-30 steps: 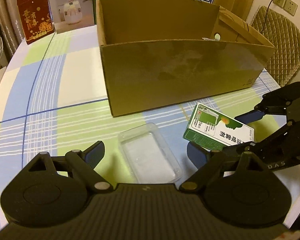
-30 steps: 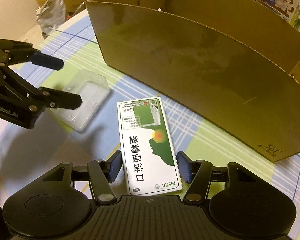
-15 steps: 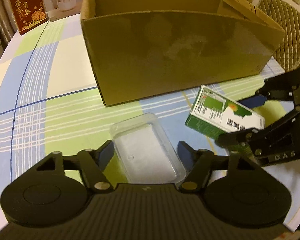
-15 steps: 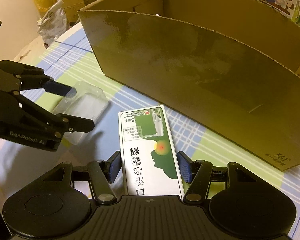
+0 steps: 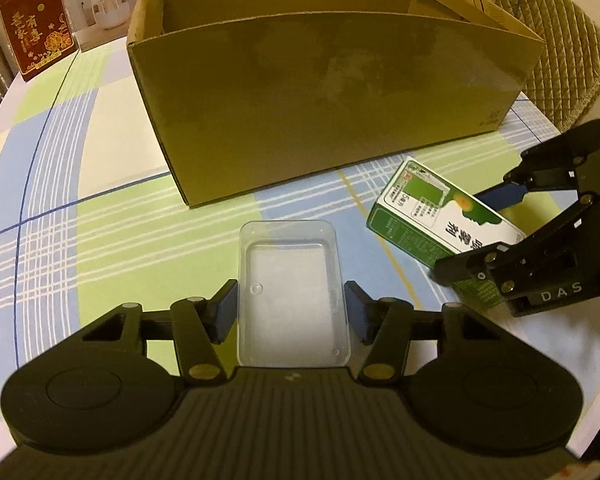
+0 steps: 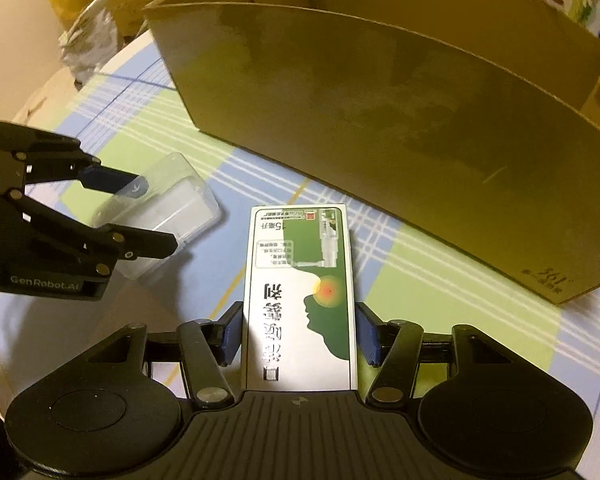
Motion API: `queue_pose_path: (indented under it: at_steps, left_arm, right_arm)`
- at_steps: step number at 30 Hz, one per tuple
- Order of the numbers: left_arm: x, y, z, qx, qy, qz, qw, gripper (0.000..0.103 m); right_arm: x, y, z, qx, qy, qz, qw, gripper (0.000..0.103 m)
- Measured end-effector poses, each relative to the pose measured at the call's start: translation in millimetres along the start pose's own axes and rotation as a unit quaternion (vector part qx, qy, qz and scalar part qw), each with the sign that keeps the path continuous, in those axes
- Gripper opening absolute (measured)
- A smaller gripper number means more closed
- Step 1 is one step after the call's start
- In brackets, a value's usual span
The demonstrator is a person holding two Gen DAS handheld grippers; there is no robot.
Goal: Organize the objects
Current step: 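Grasp the clear plastic container with the left tool while the right tool grasps the green-and-white box, then lift and carry the container and green box over the cardboard box with both tools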
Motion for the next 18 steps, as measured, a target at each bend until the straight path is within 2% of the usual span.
queue_pose_path:
  at_steps: [7, 18]
  left_arm:
    - [3.0, 0.2, 7.4, 0.001, -0.010, 0.011, 0.9999, 0.051]
    - [0.9, 3.0, 11.4, 0.002, -0.019, 0.011, 0.9998, 0.052]
  right_arm:
    - [-1.1, -5.9, -3.4, 0.014, 0.008, 0.004, 1.000, 0.054]
    - [-4.1, -0.4, 6.0, -0.001, 0.033, -0.020, 0.999, 0.054]
Point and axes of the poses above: each gripper's, at about its wrist camera, not at the fingertips, and z roughly the way its jaws point, x to its right, y to its underside, the point moved 8 cm from there along z, roughly the way its jaws point, and after that the axes turned 12 degrees about x, right-handed, at the moved point
